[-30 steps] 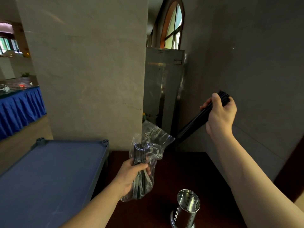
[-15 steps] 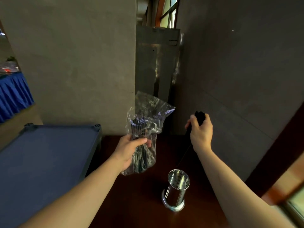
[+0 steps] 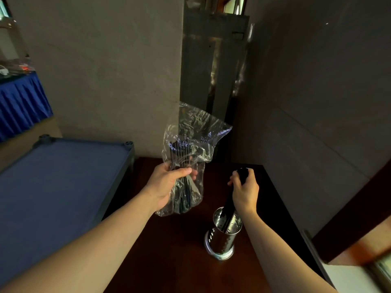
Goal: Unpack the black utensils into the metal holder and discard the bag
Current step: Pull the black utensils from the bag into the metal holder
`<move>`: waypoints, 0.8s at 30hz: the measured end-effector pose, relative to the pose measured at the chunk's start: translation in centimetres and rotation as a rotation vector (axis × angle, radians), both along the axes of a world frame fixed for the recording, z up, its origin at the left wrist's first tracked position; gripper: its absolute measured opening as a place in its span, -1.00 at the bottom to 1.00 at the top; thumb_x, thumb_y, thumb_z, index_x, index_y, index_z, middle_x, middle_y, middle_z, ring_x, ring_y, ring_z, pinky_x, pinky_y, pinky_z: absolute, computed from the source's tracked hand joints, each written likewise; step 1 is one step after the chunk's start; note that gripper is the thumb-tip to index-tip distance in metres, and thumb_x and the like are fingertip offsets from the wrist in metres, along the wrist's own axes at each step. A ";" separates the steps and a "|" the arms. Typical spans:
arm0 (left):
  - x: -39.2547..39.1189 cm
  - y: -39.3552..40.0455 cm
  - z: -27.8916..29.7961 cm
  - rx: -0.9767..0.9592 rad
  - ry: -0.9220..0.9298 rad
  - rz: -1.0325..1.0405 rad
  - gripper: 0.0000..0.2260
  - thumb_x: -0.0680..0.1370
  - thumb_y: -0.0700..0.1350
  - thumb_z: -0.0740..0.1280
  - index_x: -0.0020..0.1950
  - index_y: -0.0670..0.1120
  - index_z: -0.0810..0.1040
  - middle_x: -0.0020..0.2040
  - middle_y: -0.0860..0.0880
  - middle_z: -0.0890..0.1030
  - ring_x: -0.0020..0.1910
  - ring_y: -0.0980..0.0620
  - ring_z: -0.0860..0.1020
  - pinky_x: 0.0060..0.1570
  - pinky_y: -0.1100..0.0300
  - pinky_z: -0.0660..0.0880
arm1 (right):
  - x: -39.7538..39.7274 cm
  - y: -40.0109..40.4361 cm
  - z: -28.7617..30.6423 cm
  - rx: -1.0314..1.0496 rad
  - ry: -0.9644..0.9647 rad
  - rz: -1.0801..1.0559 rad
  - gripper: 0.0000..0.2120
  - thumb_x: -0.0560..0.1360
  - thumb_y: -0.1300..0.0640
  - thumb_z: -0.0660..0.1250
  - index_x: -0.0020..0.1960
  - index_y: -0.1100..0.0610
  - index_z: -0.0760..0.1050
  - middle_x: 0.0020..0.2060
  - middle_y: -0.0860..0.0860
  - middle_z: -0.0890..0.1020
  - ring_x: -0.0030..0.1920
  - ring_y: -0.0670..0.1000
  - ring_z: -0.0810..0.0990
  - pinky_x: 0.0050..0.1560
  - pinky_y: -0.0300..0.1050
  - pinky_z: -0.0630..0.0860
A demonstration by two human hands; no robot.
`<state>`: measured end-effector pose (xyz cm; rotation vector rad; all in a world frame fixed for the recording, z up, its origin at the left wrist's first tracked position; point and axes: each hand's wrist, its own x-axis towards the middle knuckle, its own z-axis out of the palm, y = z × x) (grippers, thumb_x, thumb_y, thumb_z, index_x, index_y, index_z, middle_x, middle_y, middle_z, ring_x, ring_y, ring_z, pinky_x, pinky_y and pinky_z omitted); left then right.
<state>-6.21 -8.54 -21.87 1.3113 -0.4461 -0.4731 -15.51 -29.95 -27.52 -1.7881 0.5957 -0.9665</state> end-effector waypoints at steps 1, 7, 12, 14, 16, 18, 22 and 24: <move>-0.2 0.0 -0.1 0.001 0.004 0.008 -0.71 0.51 -0.24 0.43 0.20 -0.35 0.59 -0.15 -0.15 0.72 0.01 -0.01 0.70 0.19 0.13 0.34 | 0.1 -0.1 -0.1 -0.003 -0.002 0.003 -0.85 0.64 0.08 0.31 -0.04 -0.15 0.43 -0.33 -0.01 0.65 -0.36 -0.21 0.60 -0.41 -0.36 0.46; -1.4 -0.3 -1.9 0.036 0.040 0.048 -0.73 0.51 -0.25 0.43 0.16 -0.36 0.59 -0.13 -0.16 0.72 -0.06 -0.01 0.70 0.14 0.17 0.37 | 0.7 -0.7 0.1 -0.042 -0.061 0.072 -0.93 0.64 0.09 0.30 -0.01 -0.05 0.47 -0.36 -0.05 0.61 -0.38 -0.22 0.57 -0.39 -0.39 0.44; -1.8 -0.9 -2.7 0.063 0.059 0.066 -0.73 0.52 -0.24 0.42 0.15 -0.39 0.58 -0.15 -0.14 0.72 -0.04 0.02 0.70 0.06 0.26 0.34 | 0.7 -1.5 -0.4 -0.095 -0.042 0.139 -0.97 0.64 0.11 0.31 0.06 0.00 0.48 -0.35 -0.03 0.61 -0.36 -0.19 0.58 -0.37 -0.38 0.46; -2.0 -1.1 -3.1 0.060 0.065 0.080 -0.73 0.52 -0.25 0.42 0.15 -0.38 0.58 -0.13 -0.16 0.72 -0.05 -0.02 0.69 0.08 0.22 0.36 | 0.4 -1.4 -1.7 -0.095 -0.019 0.158 -0.91 0.63 0.12 0.32 0.02 -0.07 0.47 -0.34 -0.04 0.62 -0.33 -0.17 0.61 -0.32 -0.36 0.49; -2.2 -1.3 -3.5 0.051 0.077 0.090 -0.74 0.51 -0.26 0.43 0.16 -0.35 0.58 -0.11 -0.17 0.73 -0.08 -0.06 0.69 0.10 0.18 0.40 | 0.1 -1.2 -3.2 -0.083 0.000 0.176 -0.85 0.63 0.13 0.33 -0.02 -0.12 0.46 -0.33 -0.03 0.62 -0.31 -0.15 0.62 -0.27 -0.35 0.51; -2.3 -1.4 -3.8 0.049 0.084 0.091 -0.73 0.51 -0.26 0.43 0.19 -0.31 0.59 -0.10 -0.17 0.73 -0.09 -0.07 0.69 0.08 0.17 0.42 | -0.2 -0.9 -4.5 -0.070 0.033 0.199 -0.88 0.62 0.13 0.33 -0.02 -0.09 0.46 -0.32 -0.03 0.63 -0.28 -0.13 0.64 -0.25 -0.36 0.51; -2.7 -1.7 -4.6 0.051 0.110 0.094 -0.72 0.52 -0.27 0.42 0.22 -0.31 0.58 -0.09 -0.18 0.73 -0.09 -0.07 0.69 0.01 0.24 0.49 | -0.9 -0.6 -6.7 -0.013 0.105 0.237 -0.87 0.62 0.13 0.34 -0.02 -0.09 0.46 -0.26 -0.02 0.65 -0.24 -0.11 0.66 -0.22 -0.26 0.56; -2.9 -1.8 -5.0 0.056 0.123 0.098 -0.72 0.52 -0.27 0.42 0.21 -0.32 0.57 -0.08 -0.18 0.72 -0.09 -0.07 0.69 -0.06 0.31 0.51 | -1.1 -0.6 -7.4 0.011 0.126 0.241 -0.85 0.62 0.14 0.35 -0.04 -0.09 0.45 -0.25 -0.03 0.67 -0.22 -0.12 0.68 -0.19 -0.22 0.57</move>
